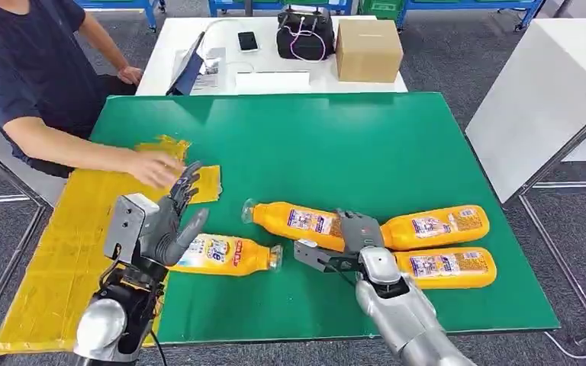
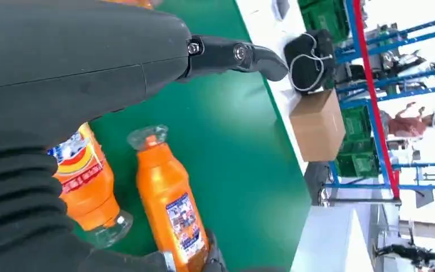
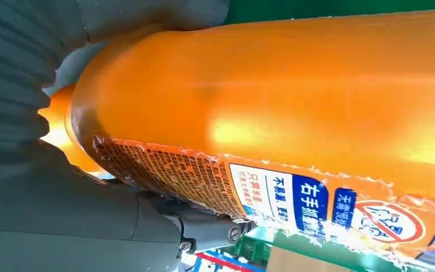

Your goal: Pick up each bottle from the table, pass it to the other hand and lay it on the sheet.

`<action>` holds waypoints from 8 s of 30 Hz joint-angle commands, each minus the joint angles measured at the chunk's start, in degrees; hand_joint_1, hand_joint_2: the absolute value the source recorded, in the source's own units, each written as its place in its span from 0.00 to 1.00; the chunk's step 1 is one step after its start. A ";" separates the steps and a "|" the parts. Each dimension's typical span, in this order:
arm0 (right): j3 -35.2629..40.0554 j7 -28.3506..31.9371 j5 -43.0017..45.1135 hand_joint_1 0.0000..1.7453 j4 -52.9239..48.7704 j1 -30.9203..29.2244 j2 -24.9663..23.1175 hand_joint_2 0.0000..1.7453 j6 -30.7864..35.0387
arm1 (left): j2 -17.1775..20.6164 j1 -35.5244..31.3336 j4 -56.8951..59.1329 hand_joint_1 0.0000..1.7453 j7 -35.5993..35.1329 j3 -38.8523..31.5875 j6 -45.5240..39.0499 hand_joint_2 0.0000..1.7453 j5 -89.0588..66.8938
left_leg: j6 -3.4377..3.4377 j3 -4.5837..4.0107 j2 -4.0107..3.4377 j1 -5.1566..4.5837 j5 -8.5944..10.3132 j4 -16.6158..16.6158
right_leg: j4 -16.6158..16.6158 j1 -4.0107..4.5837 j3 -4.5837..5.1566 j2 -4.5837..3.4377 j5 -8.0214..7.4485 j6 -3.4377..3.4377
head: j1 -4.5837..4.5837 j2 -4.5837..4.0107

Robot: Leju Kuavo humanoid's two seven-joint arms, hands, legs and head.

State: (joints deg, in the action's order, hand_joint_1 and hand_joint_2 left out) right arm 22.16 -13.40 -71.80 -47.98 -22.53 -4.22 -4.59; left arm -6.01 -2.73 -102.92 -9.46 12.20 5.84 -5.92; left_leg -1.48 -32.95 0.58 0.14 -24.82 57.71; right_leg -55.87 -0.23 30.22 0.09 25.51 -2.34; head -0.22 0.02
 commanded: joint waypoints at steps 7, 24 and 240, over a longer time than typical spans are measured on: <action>-4.28 4.39 5.33 1.00 -14.08 6.29 -0.18 1.00 11.78 | -0.20 4.87 0.48 0.00 1.93 -3.38 -2.07 0.00 8.69 | 0.09 -0.44 -0.02 0.06 0.08 -0.02 | 0.07 0.06 0.42 0.04 -0.08 0.06 | 0.02 0.00; 5.41 14.06 39.70 1.00 -39.45 11.00 1.71 1.00 22.54 | 1.36 4.67 -1.34 0.00 6.21 1.97 -3.46 1.00 25.97 | 0.07 -1.09 0.07 0.02 0.04 0.02 | -0.05 0.02 1.03 0.12 0.00 0.00 | 0.02 0.00; -13.44 5.97 15.59 0.00 -37.50 28.04 24.74 1.00 -3.28 | 1.58 12.15 5.49 0.00 13.74 -18.41 2.56 1.00 0.15 | 0.06 -1.38 -0.06 -0.01 0.05 -0.03 | 0.03 0.02 1.36 0.04 -0.16 0.13 | 0.00 0.00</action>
State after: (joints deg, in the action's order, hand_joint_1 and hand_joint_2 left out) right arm 5.75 -7.26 -56.35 -91.75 9.17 20.35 -8.11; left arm -4.68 9.63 -99.19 4.33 -7.04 8.22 -5.99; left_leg -1.47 -34.42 0.62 0.10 -24.76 57.71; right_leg -55.91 -0.25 31.67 0.21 25.38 -2.22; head -0.22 0.02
